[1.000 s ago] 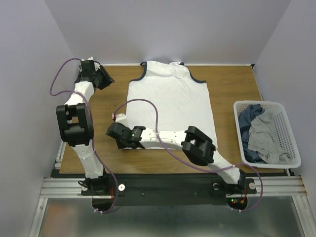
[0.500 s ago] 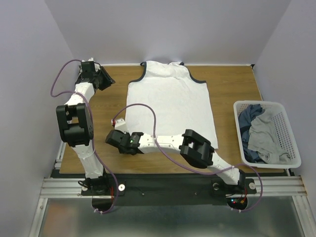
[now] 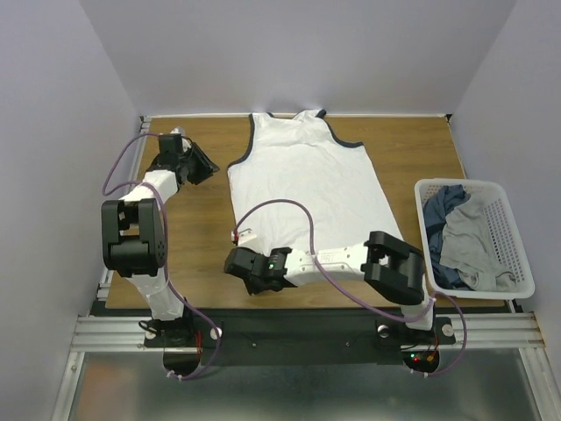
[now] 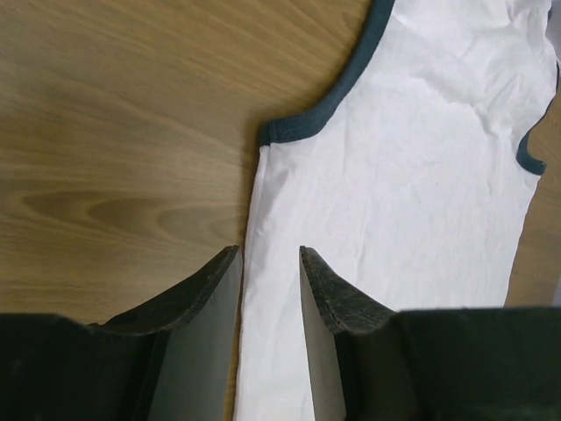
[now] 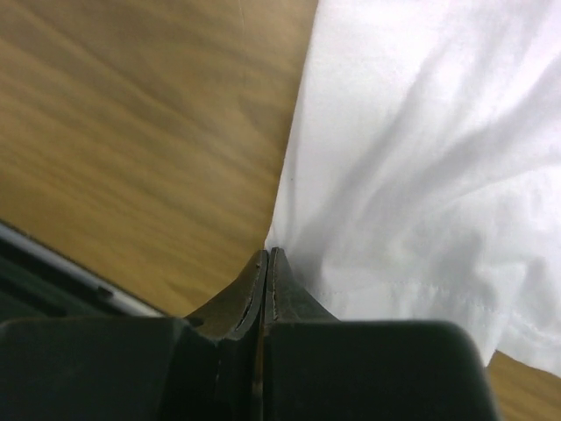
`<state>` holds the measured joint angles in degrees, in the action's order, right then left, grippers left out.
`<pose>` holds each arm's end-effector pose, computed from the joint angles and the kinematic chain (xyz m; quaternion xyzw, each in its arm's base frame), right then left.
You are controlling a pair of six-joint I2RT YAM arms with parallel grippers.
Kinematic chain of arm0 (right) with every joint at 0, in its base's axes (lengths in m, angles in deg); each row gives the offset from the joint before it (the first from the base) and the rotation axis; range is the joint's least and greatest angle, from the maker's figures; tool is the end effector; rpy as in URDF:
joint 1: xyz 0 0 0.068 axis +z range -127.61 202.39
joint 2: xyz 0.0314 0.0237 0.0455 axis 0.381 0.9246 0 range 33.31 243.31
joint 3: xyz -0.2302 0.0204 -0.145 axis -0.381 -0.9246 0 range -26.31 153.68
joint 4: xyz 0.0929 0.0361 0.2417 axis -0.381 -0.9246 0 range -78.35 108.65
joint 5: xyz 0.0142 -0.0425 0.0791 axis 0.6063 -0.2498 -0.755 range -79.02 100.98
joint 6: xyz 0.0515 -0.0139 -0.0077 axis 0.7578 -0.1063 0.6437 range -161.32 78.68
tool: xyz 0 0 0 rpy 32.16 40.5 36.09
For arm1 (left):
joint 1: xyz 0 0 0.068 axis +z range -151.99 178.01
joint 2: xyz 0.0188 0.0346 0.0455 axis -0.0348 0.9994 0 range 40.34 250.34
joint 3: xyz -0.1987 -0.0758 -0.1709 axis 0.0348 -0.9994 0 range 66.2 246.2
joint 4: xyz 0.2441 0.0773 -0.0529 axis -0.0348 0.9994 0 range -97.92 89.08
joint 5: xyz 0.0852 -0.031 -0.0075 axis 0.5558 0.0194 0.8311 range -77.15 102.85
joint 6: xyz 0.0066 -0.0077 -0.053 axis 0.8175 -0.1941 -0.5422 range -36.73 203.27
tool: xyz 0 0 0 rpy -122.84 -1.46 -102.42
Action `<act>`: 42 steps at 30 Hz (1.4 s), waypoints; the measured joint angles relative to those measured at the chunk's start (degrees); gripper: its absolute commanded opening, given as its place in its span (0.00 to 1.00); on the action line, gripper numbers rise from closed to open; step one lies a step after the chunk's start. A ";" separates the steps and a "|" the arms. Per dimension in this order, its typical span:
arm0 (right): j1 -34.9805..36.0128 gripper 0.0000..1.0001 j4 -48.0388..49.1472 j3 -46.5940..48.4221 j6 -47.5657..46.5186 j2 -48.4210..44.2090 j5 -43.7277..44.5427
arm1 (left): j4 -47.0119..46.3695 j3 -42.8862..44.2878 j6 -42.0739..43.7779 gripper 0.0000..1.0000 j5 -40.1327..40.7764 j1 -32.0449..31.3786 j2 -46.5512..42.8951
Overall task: Fold and stack the tank tops
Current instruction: Fold the tank top
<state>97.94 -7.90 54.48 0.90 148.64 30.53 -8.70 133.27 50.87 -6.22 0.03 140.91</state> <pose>0.1166 0.4044 0.1685 -0.2330 0.9264 0.1257 0.2679 0.3966 0.0023 0.2296 -0.1802 0.8503 -0.2642 0.4180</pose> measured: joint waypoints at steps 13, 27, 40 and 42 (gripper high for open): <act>0.57 0.01 3.08 -7.89 3.06 -10.10 -3.34 | -3.28 -1.99 -2.71 0.45 2.69 -6.73 5.49; 0.57 0.00 3.28 -8.44 3.74 -10.27 -3.72 | -0.55 5.84 -0.31 0.44 10.14 -7.48 12.13; 0.57 0.00 3.28 -8.44 3.74 -10.27 -3.72 | 0.15 7.76 1.11 0.30 10.36 -8.74 14.71; 0.57 0.00 3.28 -8.44 3.72 -10.27 -3.74 | 0.13 7.98 1.33 0.17 10.80 -8.74 15.10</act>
<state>98.51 -4.62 46.04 4.61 138.36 26.79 -8.57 141.25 52.20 4.58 -8.72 156.01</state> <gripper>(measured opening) 0.015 0.288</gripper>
